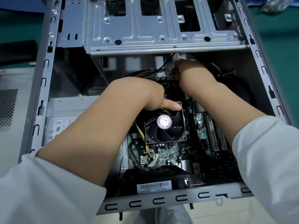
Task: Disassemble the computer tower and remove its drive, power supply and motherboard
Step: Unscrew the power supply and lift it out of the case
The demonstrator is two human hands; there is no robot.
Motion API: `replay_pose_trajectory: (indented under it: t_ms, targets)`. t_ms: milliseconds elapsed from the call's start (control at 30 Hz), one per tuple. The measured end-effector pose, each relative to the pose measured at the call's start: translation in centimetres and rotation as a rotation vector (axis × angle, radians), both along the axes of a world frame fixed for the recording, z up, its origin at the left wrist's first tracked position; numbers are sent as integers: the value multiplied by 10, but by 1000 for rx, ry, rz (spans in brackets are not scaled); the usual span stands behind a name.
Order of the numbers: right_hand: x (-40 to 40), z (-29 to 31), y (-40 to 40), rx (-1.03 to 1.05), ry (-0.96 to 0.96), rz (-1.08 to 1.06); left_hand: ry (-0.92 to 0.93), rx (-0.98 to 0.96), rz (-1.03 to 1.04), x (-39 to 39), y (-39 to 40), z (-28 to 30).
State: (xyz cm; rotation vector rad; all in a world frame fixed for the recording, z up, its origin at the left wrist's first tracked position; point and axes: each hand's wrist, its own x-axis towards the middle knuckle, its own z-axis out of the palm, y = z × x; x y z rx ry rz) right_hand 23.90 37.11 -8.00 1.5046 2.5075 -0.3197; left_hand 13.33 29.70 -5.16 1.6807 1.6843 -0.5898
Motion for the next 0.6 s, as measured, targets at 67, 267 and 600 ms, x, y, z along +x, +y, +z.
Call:
replay_pose_trajectory:
  t_ms: [67, 267, 600]
  targets:
    - [0, 1, 0, 11, -9, 31, 8, 0, 1, 0, 0, 0]
    - [-3, 0, 2, -19, -8, 31, 23, 5, -25, -1, 1, -1]
    - [-2, -3, 1, 5, -3, 42, 22, 17, -10, 0, 2, -1]
